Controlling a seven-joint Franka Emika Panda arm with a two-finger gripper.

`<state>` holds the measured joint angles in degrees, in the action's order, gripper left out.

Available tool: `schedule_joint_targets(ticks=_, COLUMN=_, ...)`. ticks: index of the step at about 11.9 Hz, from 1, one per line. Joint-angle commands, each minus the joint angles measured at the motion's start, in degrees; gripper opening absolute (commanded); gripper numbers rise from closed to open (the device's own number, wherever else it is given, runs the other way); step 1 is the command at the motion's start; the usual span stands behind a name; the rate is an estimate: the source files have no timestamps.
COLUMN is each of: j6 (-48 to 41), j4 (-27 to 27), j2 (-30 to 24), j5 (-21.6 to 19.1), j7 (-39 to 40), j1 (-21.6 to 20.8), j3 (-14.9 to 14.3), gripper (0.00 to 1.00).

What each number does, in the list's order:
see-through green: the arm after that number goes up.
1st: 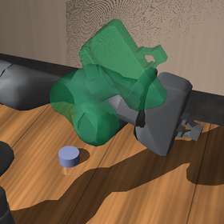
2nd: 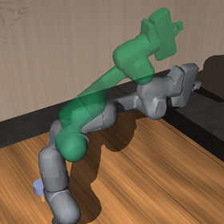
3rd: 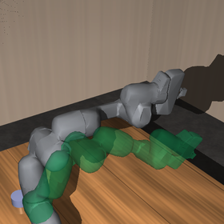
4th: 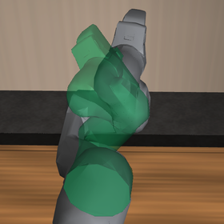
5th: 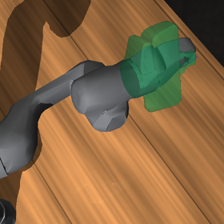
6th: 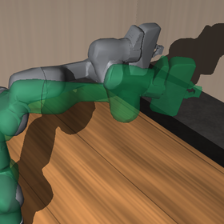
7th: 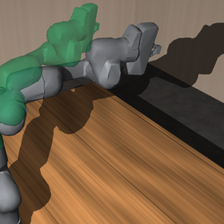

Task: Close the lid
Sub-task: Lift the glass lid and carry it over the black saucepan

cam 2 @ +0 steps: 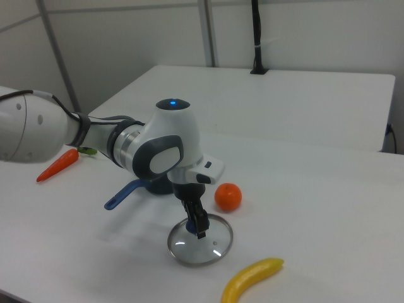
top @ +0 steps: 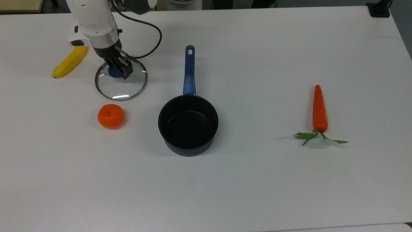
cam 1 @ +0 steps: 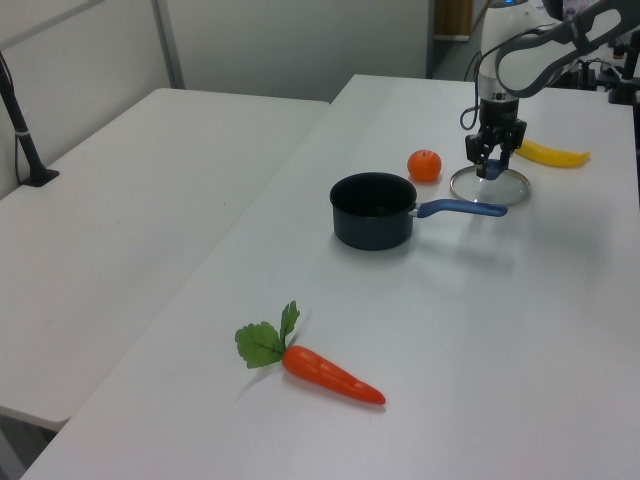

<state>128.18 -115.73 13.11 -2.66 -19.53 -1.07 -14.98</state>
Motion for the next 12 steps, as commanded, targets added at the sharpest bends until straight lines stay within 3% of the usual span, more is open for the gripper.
schedule_joint_targets(ticks=1, j6=0.1, j4=-0.7, j2=-2.8, j5=-0.6, j7=2.0, j1=0.3, j3=0.1, gripper=0.34)
schedule_joint_targets(ticks=6, j6=-13.1, j4=9.5, j2=-4.1, j5=-0.9, j7=3.0, j1=1.2, j3=-0.4, gripper=0.34)
schedule_joint_targets(ticks=8, j6=-18.4, j4=15.2, j2=-3.4, j5=-4.0, j7=2.9, j1=0.6, j3=-0.6, gripper=0.34)
schedule_joint_targets(ticks=10, j6=-25.3, j4=23.0, j2=-0.1, j5=-4.5, j7=0.1, j1=-2.1, j3=-0.6, gripper=0.34)
schedule_joint_targets(ticks=12, j6=-26.8, j4=28.1, j2=3.3, j5=-4.6, j7=-5.3, j1=-6.2, j3=-0.6, gripper=0.34)
